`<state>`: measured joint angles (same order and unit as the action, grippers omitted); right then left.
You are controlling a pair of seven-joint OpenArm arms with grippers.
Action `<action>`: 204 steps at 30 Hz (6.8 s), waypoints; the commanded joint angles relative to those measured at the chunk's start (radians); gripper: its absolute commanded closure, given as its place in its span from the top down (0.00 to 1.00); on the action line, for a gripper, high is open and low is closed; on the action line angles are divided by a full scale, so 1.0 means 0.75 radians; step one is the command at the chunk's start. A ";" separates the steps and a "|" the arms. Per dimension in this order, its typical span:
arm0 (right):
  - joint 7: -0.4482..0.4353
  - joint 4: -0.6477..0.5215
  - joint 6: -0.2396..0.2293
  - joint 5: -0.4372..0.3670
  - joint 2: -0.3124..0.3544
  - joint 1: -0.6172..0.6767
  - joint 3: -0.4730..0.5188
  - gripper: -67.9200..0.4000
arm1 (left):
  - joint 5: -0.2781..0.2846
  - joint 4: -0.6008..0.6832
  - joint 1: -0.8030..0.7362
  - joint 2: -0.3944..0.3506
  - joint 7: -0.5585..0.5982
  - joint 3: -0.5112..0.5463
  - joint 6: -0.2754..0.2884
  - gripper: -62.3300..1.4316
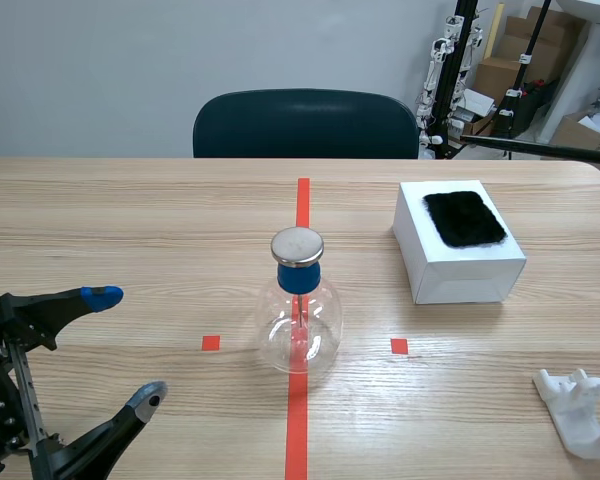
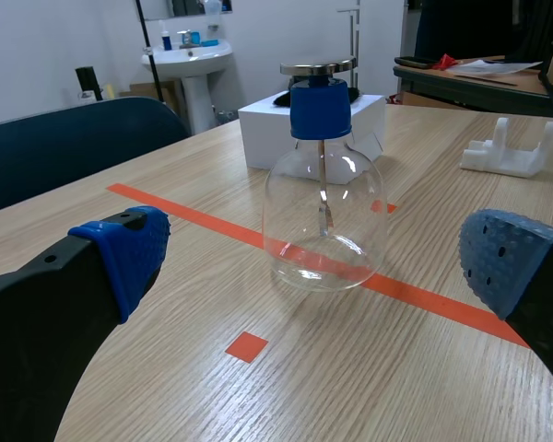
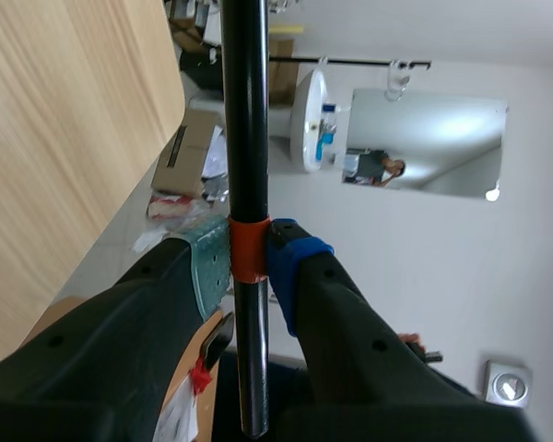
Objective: Do the electroscope experiment. rub the rod on the fur
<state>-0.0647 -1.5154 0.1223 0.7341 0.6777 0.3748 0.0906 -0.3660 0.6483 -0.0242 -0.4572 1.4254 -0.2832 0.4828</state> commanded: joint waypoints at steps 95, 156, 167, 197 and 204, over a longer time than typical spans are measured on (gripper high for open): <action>0.094 0.490 0.092 0.249 0.015 -0.392 -0.316 0.01 | 0.018 0.023 0.007 -0.016 0.030 0.004 0.003 1.00; 0.141 0.490 0.092 0.264 0.016 -0.388 -0.316 0.01 | 0.018 0.023 0.007 -0.016 0.029 0.004 0.003 1.00; 0.037 0.490 0.096 0.258 0.013 -0.388 -0.316 0.01 | 0.018 0.023 0.007 -0.016 0.029 0.004 0.003 1.00; 0.009 0.342 0.202 -0.020 0.090 -0.200 -0.164 0.01 | 0.018 0.023 0.007 -0.015 0.030 0.004 0.003 1.00; -0.096 0.074 0.191 -0.053 0.066 0.059 0.071 0.01 | 0.018 0.023 0.007 -0.015 0.030 0.004 0.003 1.00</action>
<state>-0.1329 -1.4403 0.2546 0.6975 0.7227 0.4137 0.1387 -0.3660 0.6487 -0.0246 -0.4572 1.4265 -0.2832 0.4828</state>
